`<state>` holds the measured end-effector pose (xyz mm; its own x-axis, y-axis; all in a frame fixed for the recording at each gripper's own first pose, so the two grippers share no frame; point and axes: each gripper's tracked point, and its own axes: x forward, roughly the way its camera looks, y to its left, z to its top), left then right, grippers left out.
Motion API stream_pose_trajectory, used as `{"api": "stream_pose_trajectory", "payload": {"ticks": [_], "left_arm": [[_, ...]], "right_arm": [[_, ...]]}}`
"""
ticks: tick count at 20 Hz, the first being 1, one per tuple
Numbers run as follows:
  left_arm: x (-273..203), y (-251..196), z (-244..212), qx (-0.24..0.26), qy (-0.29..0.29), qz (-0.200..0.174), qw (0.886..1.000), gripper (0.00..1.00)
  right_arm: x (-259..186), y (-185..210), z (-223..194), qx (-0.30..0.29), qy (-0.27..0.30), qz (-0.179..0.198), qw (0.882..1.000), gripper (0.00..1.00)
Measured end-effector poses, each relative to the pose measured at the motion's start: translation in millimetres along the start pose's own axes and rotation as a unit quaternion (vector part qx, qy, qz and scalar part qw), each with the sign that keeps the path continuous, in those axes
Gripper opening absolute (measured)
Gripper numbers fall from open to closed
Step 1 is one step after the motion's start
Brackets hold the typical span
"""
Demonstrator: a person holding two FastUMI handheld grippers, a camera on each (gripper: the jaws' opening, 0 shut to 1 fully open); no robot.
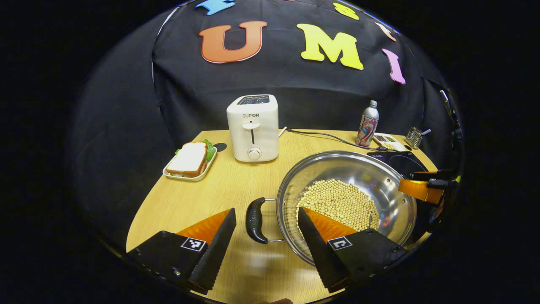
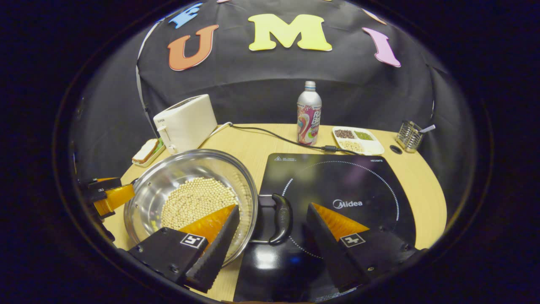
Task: First push the handle of the pot to place it horizontally, then grasp the pot with both hands and set it on the induction cooktop.
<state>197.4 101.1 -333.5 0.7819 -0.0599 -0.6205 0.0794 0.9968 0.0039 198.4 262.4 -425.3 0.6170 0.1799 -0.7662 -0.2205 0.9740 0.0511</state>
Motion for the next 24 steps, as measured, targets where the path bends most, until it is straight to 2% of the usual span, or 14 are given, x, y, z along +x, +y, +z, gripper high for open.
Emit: {"api": "stream_pose_trajectory", "payload": {"ticks": [1,2,3,5,6,7,12,13,14,18,21,22,24], "left_arm": [[4,-2,-2,-0.009,0.007,-0.007,1.0,0.89],[5,-4,-4,-0.02,0.011,-0.01,1.0,0.84],[8,-2,-5,-0.021,0.017,-0.007,1.0,0.78],[10,1,-9,-0.019,0.025,-0.006,0.999,0.69],[14,0,-5,-0.021,0.019,-0.009,1.0,0.51],[15,0,-7,-0.021,0.024,-0.011,0.999,0.61],[19,0,-5,-0.006,0.017,-0.006,1.0,0.58],[19,0,-5,-0.005,0.018,-0.004,1.0,0.67],[19,0,-4,-0.004,0.018,-0.003,1.0,0.58],[16,-2,-7,0.006,0.027,0.003,1.0,0.58],[12,-2,-6,-0.009,0.03,0.003,1.0,0.58],[9,-2,-9,-0.011,0.034,0.002,0.999,0.51],[1,0,-8,-0.016,0.034,0.001,0.999,0.52]], "right_arm": [[3,1,-3,0.006,0.008,0.003,1.0,1.0],[4,5,-7,0.01,0.018,0.009,1.0,0.97],[2,4,0,0.013,0.01,0.008,1.0,0.84],[10,0,-2,0.019,0.02,-0.003,1.0,0.67],[6,2,-4,0.018,0.025,-0.003,1.0,0.67],[10,2,-3,0.012,0.027,-0.002,1.0,0.67],[8,0,-4,-0.002,0.022,0.002,1.0,0.63],[8,2,-4,0.002,0.02,0.002,1.0,0.63],[9,0,-3,-0.006,0.02,0.002,1.0,0.63],[7,1,-5,-0.004,0.025,0.002,1.0,0.6],[5,2,-4,-0.001,0.025,0.008,1.0,0.6],[0,4,0,-0.002,0.02,0.012,1.0,0.6],[-10,6,4,-0.009,0.011,0.014,1.0,0.6]]}}
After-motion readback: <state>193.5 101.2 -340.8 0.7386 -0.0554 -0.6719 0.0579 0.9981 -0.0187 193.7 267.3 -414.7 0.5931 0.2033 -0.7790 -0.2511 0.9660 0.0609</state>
